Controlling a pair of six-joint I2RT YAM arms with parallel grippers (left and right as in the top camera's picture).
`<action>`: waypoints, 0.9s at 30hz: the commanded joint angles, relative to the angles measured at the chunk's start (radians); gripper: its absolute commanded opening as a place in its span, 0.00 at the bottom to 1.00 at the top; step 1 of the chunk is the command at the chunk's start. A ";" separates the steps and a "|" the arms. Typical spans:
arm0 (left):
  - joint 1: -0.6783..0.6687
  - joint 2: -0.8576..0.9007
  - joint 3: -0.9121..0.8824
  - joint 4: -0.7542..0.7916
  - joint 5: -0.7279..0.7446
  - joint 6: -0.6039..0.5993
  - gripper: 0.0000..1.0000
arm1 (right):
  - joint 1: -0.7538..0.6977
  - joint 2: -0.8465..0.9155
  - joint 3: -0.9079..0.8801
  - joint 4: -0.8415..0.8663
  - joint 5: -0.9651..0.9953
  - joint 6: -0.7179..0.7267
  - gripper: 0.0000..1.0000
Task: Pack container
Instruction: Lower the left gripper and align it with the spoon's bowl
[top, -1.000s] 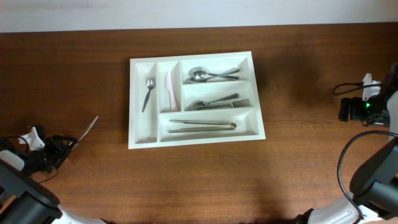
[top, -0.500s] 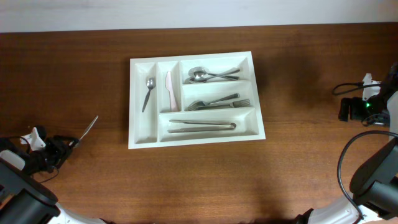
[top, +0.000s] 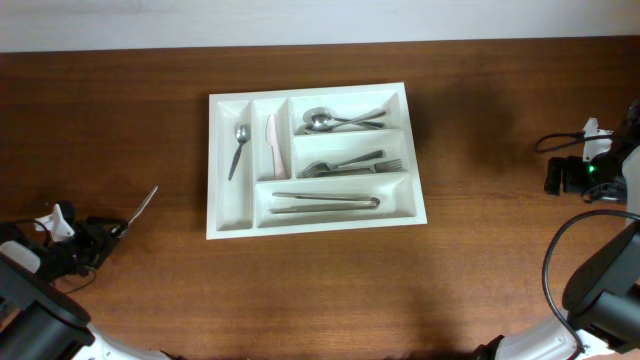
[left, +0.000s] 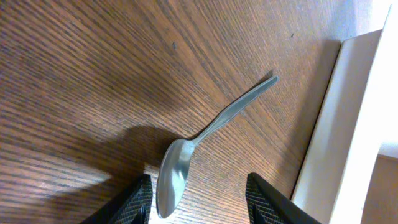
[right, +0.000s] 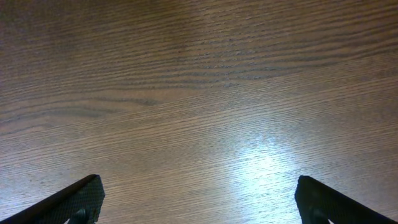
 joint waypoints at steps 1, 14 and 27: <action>0.000 0.045 -0.006 0.010 -0.044 0.009 0.51 | -0.001 -0.011 0.001 0.003 0.008 0.007 0.99; 0.000 0.045 -0.006 0.011 -0.045 0.009 0.37 | -0.001 -0.011 0.001 0.003 0.008 0.007 0.99; 0.000 0.045 -0.006 0.012 -0.045 0.009 0.27 | -0.001 -0.011 0.001 0.003 0.008 0.007 0.99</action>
